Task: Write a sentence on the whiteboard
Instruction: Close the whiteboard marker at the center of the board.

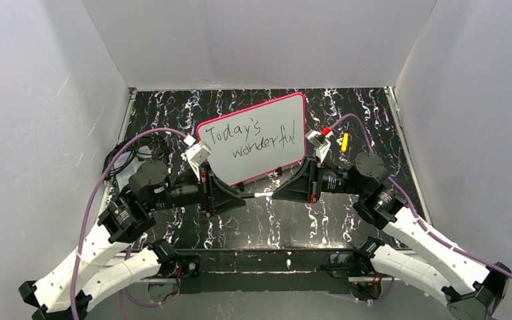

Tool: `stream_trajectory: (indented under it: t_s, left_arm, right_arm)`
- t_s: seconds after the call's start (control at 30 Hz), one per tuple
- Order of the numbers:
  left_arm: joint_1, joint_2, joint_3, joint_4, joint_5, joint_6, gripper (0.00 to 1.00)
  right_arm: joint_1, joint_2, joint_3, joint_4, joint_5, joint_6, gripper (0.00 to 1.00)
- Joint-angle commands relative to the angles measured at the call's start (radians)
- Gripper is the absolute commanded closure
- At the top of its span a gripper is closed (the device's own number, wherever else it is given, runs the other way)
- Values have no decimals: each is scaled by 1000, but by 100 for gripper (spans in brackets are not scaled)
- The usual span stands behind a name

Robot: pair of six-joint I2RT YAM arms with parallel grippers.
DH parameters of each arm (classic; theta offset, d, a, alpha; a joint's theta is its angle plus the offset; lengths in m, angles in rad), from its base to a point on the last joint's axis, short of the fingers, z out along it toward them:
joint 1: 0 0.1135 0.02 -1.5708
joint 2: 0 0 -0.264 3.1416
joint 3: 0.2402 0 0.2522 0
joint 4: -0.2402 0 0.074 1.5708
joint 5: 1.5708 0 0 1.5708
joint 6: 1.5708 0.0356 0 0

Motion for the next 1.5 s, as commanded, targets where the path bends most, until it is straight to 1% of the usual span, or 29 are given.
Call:
stream_trajectory:
  t_s: [0.0, 0.13, 0.23, 0.43, 1.1, 1.47]
  left_arm:
    - [3, 5, 0, 34, 43, 7, 71]
    - [3, 11, -5, 61, 66, 1, 71]
    - [3, 14, -11, 74, 77, -5, 74]
    - [3, 19, -34, 135, 135, -22, 100]
    - [2, 79, -69, 271, 238, -58, 100]
    - [1, 103, -74, 305, 254, -72, 100]
  right_arm:
    - [2, 3, -2, 50, -24, -2, 99]
    - [2, 7, -3, 46, -37, -2, 99]
    - [3, 9, -2, 45, -40, -1, 99]
    - [2, 14, 1, 50, -38, 1, 99]
    - [3, 27, -17, 79, -23, 9, 99]
    - [3, 37, -18, 83, -22, 5, 99]
